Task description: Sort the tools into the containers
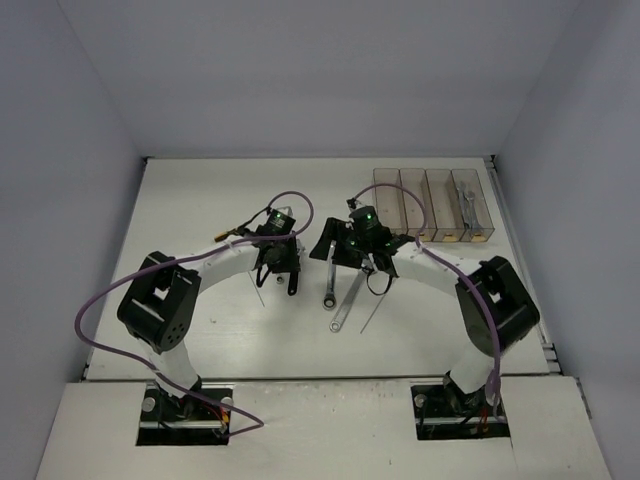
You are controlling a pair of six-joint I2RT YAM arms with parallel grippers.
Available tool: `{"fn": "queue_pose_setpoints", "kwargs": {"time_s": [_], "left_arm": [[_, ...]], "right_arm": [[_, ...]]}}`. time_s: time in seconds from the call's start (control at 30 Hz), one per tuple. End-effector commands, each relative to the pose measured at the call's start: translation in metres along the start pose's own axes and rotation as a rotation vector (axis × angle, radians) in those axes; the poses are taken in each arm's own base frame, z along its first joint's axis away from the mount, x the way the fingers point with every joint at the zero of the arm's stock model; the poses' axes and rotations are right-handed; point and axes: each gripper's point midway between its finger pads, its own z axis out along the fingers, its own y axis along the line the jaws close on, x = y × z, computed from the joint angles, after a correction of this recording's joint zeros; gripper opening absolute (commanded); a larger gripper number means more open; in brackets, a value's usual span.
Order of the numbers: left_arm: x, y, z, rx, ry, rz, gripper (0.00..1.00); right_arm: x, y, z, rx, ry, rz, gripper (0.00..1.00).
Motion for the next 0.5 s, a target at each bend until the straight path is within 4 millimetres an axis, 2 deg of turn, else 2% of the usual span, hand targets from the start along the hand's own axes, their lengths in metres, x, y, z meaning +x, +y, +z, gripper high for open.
{"fn": "queue_pose_setpoints", "kwargs": {"time_s": [0.0,0.27,0.47], "left_arm": [[-0.033,-0.031,-0.024,0.119,-0.122,-0.019,0.0],[-0.031,-0.032,-0.024,0.131,-0.117,-0.028,0.0],[-0.031,-0.033,-0.027,0.139,-0.122,-0.033,0.0]], "right_arm": [[-0.032,0.047,0.012,-0.181,-0.061,0.043,0.67],[-0.03,0.058,0.045,-0.229,-0.02,0.097,0.65],[-0.021,0.052,0.071,-0.208,0.007,0.111,0.64]]}}
